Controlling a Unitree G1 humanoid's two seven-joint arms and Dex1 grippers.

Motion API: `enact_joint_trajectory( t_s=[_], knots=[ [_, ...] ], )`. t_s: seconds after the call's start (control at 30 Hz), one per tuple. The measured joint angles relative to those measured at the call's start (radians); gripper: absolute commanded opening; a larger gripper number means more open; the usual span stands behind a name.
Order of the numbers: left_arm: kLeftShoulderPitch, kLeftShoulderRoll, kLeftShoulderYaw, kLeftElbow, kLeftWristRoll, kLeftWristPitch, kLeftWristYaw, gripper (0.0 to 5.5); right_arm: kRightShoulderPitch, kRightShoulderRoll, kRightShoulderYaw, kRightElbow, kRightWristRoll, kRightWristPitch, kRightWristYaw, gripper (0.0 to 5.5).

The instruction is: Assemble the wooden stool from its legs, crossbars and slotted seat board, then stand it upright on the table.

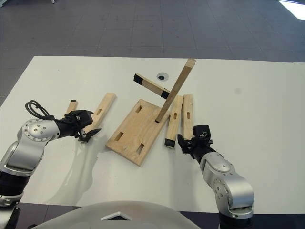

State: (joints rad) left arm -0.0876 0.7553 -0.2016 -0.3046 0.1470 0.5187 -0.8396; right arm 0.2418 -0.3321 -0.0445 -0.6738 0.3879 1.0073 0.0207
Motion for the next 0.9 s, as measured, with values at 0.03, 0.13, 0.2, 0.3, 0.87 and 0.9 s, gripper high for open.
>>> enact_joint_trajectory(
  t_s=[0.03,0.13,0.2,0.3,0.87,0.9],
  knots=[
    [0.006,0.000,-0.002,0.005,-0.002,-0.012,0.001,3.59,0.002,0.000,0.001,0.000,-0.005,0.001,0.000,3.57],
    [0.021,-0.021,-0.011,0.007,-0.015,-0.017,0.006,3.59,0.004,0.000,-0.002,0.000,-0.032,0.003,0.000,3.57],
    [0.035,-0.031,-0.031,0.007,-0.015,-0.016,0.012,3.59,0.002,0.000,-0.014,0.000,-0.036,0.003,0.002,3.57],
    [0.047,-0.023,-0.044,0.007,-0.015,-0.016,0.001,3.59,-0.004,-0.001,-0.015,0.004,-0.052,0.003,0.010,3.57],
    [0.021,-0.038,-0.158,-0.072,-0.045,0.065,-0.049,3.59,-0.045,-0.022,-0.047,0.175,-0.125,-0.067,0.049,2.68],
    [0.024,-0.028,-0.158,-0.079,-0.047,0.065,-0.057,3.59,-0.049,-0.022,-0.059,0.184,-0.128,-0.068,0.049,2.57]
  ],
)
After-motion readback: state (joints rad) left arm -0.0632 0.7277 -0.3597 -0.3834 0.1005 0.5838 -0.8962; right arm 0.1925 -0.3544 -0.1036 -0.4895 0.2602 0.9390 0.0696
